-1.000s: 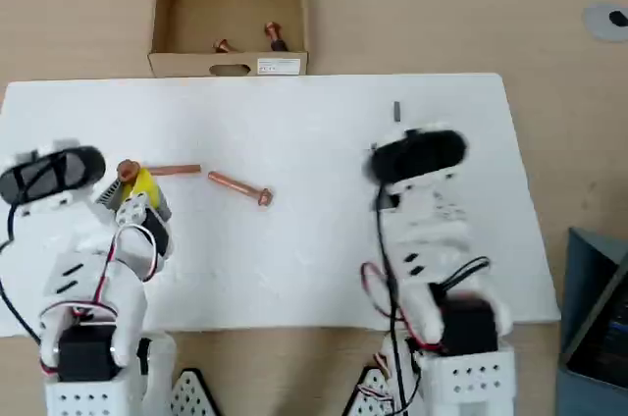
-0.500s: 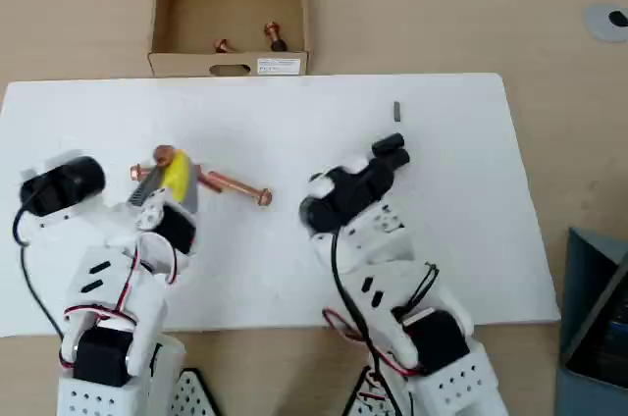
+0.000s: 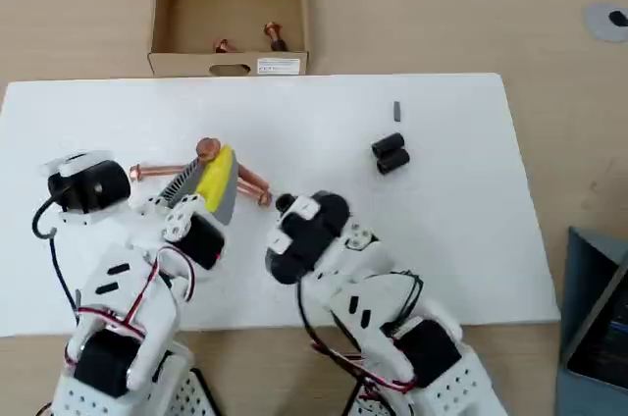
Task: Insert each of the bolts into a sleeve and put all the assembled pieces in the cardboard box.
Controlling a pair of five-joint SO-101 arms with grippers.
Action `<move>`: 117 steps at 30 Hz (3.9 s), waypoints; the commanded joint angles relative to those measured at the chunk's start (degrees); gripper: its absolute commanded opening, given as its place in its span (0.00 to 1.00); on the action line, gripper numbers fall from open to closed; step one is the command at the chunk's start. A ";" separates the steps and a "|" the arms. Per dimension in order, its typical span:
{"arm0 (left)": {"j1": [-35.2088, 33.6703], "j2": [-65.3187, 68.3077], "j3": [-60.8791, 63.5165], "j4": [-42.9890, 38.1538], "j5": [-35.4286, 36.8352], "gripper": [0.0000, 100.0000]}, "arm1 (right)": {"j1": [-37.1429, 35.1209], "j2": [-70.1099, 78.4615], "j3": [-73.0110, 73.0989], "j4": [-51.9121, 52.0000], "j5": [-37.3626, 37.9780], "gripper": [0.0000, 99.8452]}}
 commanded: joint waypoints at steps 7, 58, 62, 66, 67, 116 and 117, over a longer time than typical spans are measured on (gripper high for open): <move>2.64 -0.84 -9.49 8.00 -0.18 0.00 | -1.71 -8.13 1.63 -1.41 4.22 0.01; 11.60 -0.75 3.16 5.10 2.02 0.00 | -2.07 -8.22 -6.73 -1.41 4.31 0.01; 12.84 -0.75 6.51 5.10 1.93 0.00 | -2.07 -8.22 -6.81 -1.41 4.31 0.01; 12.92 -0.75 9.58 4.92 1.93 0.00 | -4.26 -8.22 -7.25 -1.41 4.40 0.01; 13.01 -0.75 10.11 4.92 1.93 0.00 | -4.97 -8.22 -7.34 -1.41 4.40 0.01; -28.75 -0.84 7.38 13.63 -25.67 0.00 | 11.65 2.33 -14.64 -1.41 -7.12 0.01; -29.63 -0.84 8.62 13.63 -26.64 0.00 | 12.18 4.44 -16.48 -1.41 -7.56 0.01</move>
